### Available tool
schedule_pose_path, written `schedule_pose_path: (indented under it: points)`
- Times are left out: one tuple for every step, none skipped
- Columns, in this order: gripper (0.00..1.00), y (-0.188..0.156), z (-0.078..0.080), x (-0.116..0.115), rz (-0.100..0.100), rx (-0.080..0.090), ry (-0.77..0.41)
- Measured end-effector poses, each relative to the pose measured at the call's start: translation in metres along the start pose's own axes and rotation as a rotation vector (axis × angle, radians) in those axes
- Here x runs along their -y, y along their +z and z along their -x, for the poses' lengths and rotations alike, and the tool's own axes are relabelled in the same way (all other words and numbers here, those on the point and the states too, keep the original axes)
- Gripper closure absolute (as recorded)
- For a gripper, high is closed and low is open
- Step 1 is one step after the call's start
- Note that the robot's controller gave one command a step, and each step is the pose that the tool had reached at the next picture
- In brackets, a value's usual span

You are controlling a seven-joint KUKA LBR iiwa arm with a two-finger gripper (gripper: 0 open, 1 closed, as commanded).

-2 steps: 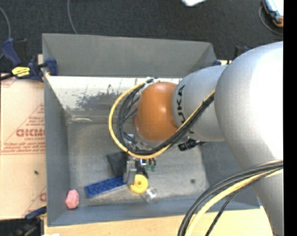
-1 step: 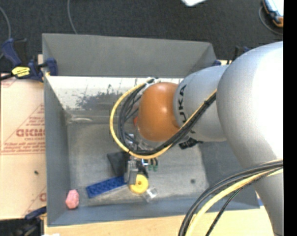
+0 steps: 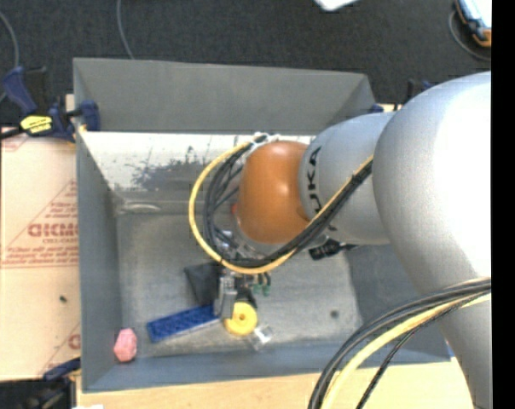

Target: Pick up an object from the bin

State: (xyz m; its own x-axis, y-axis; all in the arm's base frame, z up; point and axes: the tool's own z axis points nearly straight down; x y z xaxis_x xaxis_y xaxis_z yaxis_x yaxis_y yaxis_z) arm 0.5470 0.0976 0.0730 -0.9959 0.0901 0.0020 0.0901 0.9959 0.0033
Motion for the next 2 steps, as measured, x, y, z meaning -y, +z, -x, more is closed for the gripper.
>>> schedule_pose_path:
  points:
    - [0.0, -0.0002, 0.0002, 0.002, -0.001, 0.002, -0.028]
    - [1.0, -0.0038, 0.0035, -0.0002, 0.003, 0.008, -0.001]
